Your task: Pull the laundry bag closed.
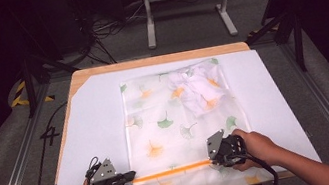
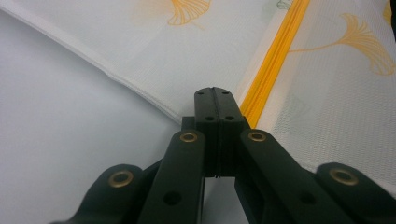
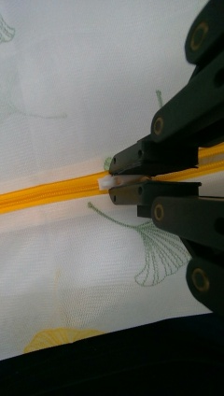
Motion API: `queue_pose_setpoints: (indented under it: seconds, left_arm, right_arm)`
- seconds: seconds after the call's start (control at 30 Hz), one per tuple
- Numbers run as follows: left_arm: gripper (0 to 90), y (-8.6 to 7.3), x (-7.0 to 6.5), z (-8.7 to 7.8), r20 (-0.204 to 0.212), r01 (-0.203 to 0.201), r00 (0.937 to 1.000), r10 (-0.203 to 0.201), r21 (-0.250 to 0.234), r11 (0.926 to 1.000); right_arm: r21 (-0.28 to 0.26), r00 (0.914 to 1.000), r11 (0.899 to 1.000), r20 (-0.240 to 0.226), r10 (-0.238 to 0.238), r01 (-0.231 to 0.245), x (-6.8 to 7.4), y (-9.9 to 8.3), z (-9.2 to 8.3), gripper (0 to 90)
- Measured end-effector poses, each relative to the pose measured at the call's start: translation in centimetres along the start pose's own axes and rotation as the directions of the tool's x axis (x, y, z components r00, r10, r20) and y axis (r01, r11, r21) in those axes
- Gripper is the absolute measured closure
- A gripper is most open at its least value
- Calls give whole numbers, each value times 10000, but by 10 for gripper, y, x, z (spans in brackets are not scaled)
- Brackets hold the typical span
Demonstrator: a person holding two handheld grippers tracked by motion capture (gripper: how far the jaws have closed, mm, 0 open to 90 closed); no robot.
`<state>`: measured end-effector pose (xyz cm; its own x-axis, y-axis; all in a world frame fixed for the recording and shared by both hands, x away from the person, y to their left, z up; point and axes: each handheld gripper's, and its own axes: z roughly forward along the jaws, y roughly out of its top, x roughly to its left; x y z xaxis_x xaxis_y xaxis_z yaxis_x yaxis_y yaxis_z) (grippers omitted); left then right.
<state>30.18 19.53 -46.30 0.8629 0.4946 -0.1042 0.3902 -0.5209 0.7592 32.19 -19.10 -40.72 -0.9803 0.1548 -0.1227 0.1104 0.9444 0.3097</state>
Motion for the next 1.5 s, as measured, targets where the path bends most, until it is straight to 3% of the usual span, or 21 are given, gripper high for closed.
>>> queue_pose_setpoints:
  seconds: [1.17, 1.5]
  left_arm:
    - [900, 0, 0, 0, 4, 65, 10000, -65, 12, 10000]
    - [900, 0, 0, 0, -2, 60, 10000, -60, 17, 10000]
  right_arm:
    - [-148, 9942, 9955, 507, 946, -939, -9, -47, -19, 841]
    - [84, 9917, 9932, 569, 1151, -1158, -10, -58, -20, 841]
